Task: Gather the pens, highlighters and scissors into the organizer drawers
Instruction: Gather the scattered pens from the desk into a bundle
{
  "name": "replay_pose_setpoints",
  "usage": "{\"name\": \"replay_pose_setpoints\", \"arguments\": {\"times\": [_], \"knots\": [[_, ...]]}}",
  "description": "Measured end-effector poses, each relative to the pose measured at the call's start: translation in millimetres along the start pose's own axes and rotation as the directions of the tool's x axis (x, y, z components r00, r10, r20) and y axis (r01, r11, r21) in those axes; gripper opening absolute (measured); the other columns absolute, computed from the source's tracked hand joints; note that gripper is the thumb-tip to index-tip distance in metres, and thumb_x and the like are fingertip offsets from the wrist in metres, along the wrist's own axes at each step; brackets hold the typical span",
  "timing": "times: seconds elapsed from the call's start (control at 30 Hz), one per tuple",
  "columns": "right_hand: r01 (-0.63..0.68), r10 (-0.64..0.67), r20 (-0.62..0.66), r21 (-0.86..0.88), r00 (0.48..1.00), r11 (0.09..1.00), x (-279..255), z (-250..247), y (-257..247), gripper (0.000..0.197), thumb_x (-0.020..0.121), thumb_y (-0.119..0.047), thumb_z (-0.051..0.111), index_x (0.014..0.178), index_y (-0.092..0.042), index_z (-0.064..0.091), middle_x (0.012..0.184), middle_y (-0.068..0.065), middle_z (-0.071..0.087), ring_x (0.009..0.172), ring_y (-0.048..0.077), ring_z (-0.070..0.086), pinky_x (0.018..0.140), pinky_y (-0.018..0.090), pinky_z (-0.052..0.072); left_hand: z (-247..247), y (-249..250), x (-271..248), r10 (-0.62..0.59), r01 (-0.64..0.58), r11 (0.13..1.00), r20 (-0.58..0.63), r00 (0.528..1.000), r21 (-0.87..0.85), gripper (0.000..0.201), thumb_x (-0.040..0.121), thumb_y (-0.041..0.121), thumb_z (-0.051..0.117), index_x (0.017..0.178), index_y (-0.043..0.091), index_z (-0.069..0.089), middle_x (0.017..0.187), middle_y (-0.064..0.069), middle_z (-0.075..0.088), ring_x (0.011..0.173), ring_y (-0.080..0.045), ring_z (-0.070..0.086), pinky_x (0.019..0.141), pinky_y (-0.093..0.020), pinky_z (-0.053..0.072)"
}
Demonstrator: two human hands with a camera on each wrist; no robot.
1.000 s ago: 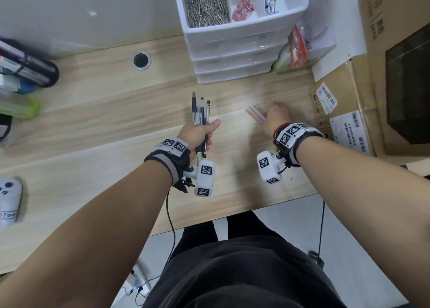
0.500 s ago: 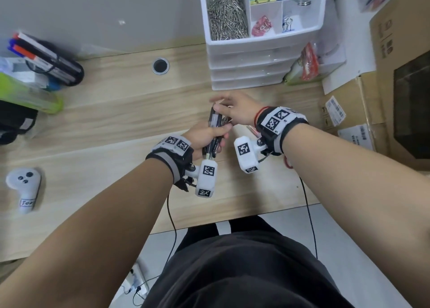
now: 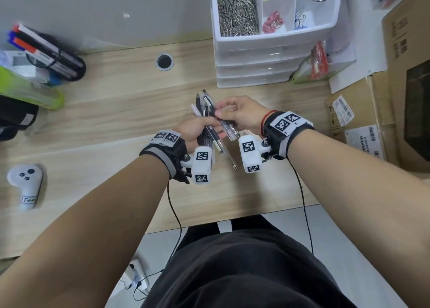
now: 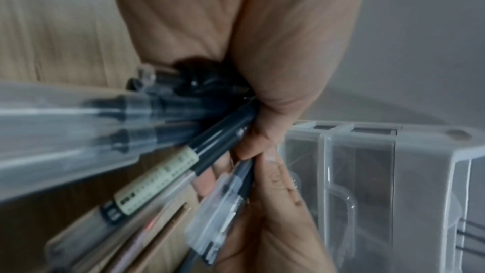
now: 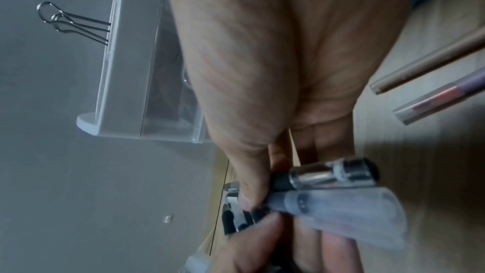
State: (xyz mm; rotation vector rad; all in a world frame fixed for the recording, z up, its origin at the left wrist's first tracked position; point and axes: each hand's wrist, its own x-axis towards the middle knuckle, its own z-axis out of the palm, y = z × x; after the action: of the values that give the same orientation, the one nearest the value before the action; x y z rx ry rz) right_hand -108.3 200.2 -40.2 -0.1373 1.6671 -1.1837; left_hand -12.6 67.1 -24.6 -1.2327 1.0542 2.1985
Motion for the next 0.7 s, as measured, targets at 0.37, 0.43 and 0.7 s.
{"name": "replay_pose_setpoints", "arguments": {"times": [0.37,0.43,0.7], "knots": [[-0.019,0.016,-0.05,-0.065,0.999,0.998,-6,4,-6,0.005,0.095,-0.023,0.064,0.099,-0.02,0.064,0.083,0.007,0.068,0.066,0.02,0.065,0.065,0.038,0.05,0,1,1,0.007,-0.011,0.993,0.039,0.999,0.115,0.01,0.096,0.006,0.057,0.102,0.008,0.066,0.097,-0.011,0.071,0.082,-0.019,0.07,0.074,-0.026,0.059],[-0.007,0.003,-0.062,-0.06,0.998,0.998,-10,2,-7,0.01,0.099,-0.016,0.058,0.109,-0.016,0.058,0.08,0.006,0.067,0.054,0.012,0.064,0.052,0.03,0.051,-1,1,0,0.006,-0.01,0.992,0.034,0.999,0.125,0.009,0.097,0.006,0.057,0.096,0.01,0.066,0.096,-0.008,0.07,0.086,-0.019,0.068,0.07,-0.023,0.059],[0.0,0.037,-0.149,0.245,0.988,0.969,-13,-19,-2,0.014,0.102,-0.007,0.047,0.1,-0.01,0.06,0.104,0.014,0.07,0.087,0.025,0.071,0.081,0.034,0.059,-8,5,-2,0.05,-0.049,0.993,-0.007,0.999,0.107,0.01,0.095,0.005,0.06,0.091,0.013,0.064,0.092,-0.004,0.071,0.083,-0.016,0.07,0.068,-0.024,0.059]]}}
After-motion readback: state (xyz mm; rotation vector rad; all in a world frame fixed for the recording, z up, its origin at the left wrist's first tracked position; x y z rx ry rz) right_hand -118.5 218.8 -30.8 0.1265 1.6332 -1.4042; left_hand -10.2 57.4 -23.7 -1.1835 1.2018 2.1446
